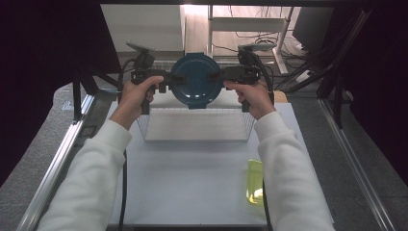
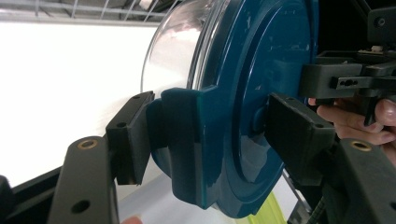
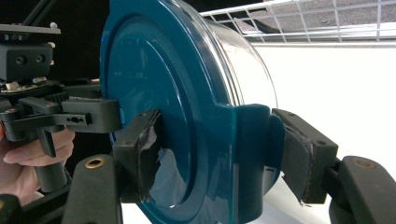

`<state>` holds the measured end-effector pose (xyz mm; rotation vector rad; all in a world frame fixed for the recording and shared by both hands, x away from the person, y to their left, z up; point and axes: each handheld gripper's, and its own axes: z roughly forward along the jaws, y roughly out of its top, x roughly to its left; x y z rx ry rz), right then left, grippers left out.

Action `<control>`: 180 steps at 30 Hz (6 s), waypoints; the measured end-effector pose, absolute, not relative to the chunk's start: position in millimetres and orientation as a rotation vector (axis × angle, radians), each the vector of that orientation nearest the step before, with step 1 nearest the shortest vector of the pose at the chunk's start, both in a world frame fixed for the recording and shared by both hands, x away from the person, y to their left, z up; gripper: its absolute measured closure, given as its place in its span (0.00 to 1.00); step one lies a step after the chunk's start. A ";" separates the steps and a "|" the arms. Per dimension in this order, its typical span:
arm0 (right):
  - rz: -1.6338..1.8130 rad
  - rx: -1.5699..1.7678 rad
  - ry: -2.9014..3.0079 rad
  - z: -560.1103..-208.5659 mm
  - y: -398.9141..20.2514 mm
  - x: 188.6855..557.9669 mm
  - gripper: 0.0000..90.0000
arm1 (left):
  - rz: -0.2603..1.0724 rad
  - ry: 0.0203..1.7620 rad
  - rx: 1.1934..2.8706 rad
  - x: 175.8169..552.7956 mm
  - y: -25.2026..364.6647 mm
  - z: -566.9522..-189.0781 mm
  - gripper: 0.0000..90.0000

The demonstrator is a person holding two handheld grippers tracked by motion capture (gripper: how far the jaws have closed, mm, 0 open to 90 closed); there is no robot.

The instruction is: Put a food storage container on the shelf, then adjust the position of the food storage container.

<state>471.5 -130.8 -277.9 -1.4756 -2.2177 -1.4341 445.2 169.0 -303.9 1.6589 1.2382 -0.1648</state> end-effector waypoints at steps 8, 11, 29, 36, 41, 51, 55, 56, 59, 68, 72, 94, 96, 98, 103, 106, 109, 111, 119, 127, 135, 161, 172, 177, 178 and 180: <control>-1.453 -1.515 -2.157 -288.1 -132.5 485.0 0.40 | -0.187 1.253 1.617 457.7 170.4 -312.0 0.38; -1.456 -1.540 -2.123 -290.8 -132.7 490.0 0.40 | -0.203 1.265 1.591 463.0 171.3 -315.5 0.37; -1.441 -1.675 -1.899 -316.5 -138.3 507.9 0.34 | -0.291 1.322 1.505 483.1 168.1 -333.2 0.32; -1.468 -1.682 -1.891 -318.5 -139.8 505.7 0.33 | -0.234 1.320 1.502 481.8 163.3 -332.9 0.29; -1.556 -1.687 -1.904 -313.9 -138.1 498.3 0.13 | -0.107 1.309 1.486 470.2 160.7 -323.6 0.18; -1.609 -1.662 -2.133 -287.4 -144.1 460.3 0.02 | 0.065 1.224 1.520 424.2 170.3 -298.9 0.15; -1.657 -1.577 -2.204 -286.1 -155.6 440.5 0.08 | 0.130 1.194 1.568 399.9 171.4 -300.3 0.18; -1.689 -1.542 -2.251 -286.9 -162.0 428.7 0.10 | 0.142 1.183 1.574 393.4 171.6 -301.5 0.19; -1.693 -1.494 -2.304 -288.5 -168.2 416.8 0.12 | 0.149 1.139 1.607 374.1 173.2 -306.8 0.20; -1.656 -1.356 -2.494 -299.7 -181.3 360.4 0.19 | 0.215 1.068 1.715 327.2 176.0 -329.5 0.21; -1.645 -1.339 -2.522 -310.6 -193.5 337.3 0.22 | 0.237 1.061 1.748 310.5 176.6 -343.4 0.21; -1.485 -1.321 -2.684 -397.0 -236.0 276.4 0.34 | 0.247 1.120 1.853 240.2 183.6 -428.9 0.22; -1.449 -1.330 -2.700 -403.9 -239.7 275.0 0.34 | 0.259 1.126 1.873 235.7 183.0 -435.1 0.22; -1.428 -1.337 -2.706 -409.3 -242.5 272.8 0.35 | 0.245 1.133 1.871 232.6 183.5 -441.2 0.22; -1.398 -1.337 -2.709 -418.3 -245.3 265.5 0.38 | 0.212 1.156 1.874 230.8 184.4 -454.7 0.23; -1.387 -1.326 -2.710 -421.4 -243.8 263.7 0.39 | 0.201 1.163 1.887 229.4 182.8 -460.4 0.23; -1.372 -1.321 -2.718 -424.1 -243.2 261.9 0.39 | 0.219 1.178 1.902 228.2 183.2 -464.8 0.23; -1.366 -1.328 -2.715 -425.4 -243.1 261.6 0.39 | 0.230 1.190 1.894 229.6 182.3 -464.9 0.24; -1.364 -1.347 -2.727 -423.9 -241.3 261.6 0.41 | 0.231 1.164 1.897 227.8 177.0 -460.0 0.23; -1.327 -1.395 -2.715 -426.2 -255.0 257.9 0.55 | 0.201 1.174 1.865 227.2 178.9 -463.7 0.24; -1.272 -1.466 -2.727 -431.2 -283.3 244.1 0.81 | 0.206 1.164 1.884 224.9 177.2 -463.1 0.24; -0.697 -1.626 -2.942 -483.1 -327.1 211.7 0.99 | 0.183 1.169 1.893 223.9 177.9 -471.7 0.24; -0.676 -1.537 -2.988 -487.1 -306.1 212.2 0.99 | 0.194 1.198 1.867 225.6 182.1 -475.5 0.24; -0.651 -1.499 -3.036 -489.3 -291.7 212.5 0.99 | 0.187 1.201 1.866 225.6 181.6 -476.8 0.24; -0.651 -1.500 -3.038 -489.5 -290.1 212.6 0.99 | 0.185 1.200 1.867 225.8 181.6 -477.1 0.24; -0.664 -1.489 -3.035 -489.7 -286.0 212.9 0.99 | 0.183 1.203 1.867 226.1 181.4 -477.8 0.24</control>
